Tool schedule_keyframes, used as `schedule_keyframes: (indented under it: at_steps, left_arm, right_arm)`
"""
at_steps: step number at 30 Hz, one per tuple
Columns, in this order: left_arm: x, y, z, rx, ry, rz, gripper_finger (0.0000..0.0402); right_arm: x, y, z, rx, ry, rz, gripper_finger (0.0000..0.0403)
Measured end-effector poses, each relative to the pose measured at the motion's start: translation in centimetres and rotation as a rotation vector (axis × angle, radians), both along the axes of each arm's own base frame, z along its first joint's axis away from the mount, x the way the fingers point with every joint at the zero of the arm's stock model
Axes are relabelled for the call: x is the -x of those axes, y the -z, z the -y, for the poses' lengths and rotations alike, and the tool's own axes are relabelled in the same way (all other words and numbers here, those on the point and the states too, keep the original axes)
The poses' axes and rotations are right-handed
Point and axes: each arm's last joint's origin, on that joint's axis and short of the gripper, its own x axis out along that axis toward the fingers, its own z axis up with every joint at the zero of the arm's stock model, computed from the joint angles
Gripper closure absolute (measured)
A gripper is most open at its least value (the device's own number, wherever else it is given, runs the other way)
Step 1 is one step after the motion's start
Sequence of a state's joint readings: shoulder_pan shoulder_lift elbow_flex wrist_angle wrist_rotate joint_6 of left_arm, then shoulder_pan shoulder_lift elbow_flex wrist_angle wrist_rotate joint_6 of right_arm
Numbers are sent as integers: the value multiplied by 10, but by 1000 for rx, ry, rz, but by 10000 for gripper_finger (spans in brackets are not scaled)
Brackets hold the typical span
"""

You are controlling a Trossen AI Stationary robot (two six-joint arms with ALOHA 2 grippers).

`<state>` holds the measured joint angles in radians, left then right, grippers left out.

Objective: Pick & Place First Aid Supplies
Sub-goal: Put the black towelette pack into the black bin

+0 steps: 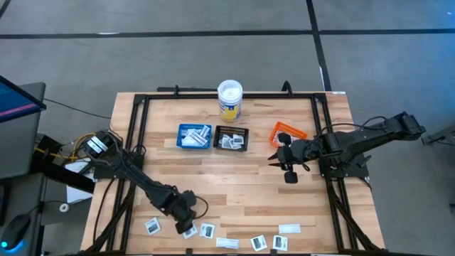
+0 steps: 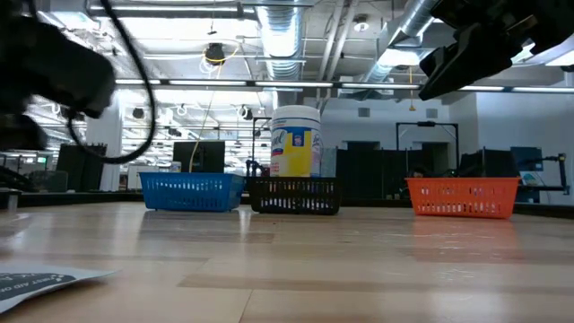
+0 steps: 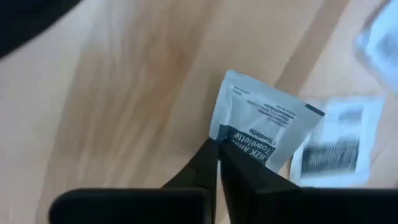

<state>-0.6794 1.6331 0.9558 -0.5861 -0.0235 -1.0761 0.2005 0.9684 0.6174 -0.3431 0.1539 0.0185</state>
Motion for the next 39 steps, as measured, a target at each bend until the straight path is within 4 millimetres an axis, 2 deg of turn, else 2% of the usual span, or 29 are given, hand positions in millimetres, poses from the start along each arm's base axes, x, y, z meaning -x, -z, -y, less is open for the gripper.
schedule_keyframes:
  at_steps: [6,10,15,18,21,23,26,29,33,35,39]
  left_arm:
    - [-9,-2,-9,-8,-47,44,393]
    - [-14,-12,-24,-160,-126,202,395]
    - [-22,-52,-50,-459,-239,540,396]
    - [-32,-69,-72,-677,-288,666,396]
    - [-49,-87,-96,-815,-307,739,395]
    - [-63,-87,-114,-849,-290,750,393]
    - [-85,-81,-143,-800,-241,782,389]
    - [-97,-65,-170,-751,-217,740,382]
    - [-106,-43,-200,-777,-263,643,364]
    - [-109,-34,-208,-771,-264,612,351]
    - [-111,-28,-208,-758,-251,602,319]
  right_arm:
    - [0,0,0,0,-1,0,313]
    - [0,0,0,2,-1,1,313]
    - [0,-1,0,0,0,8,313]
    - [-1,-1,0,0,1,8,313]
    - [-1,-1,0,-1,1,8,313]
    - [-1,-1,0,-1,1,10,313]
    - [-1,-1,0,-2,2,9,313]
    - [-1,-1,0,-1,2,8,313]
    - [0,0,0,-1,2,7,313]
    - [0,0,0,0,2,2,313]
    - [0,0,0,1,2,-1,313]
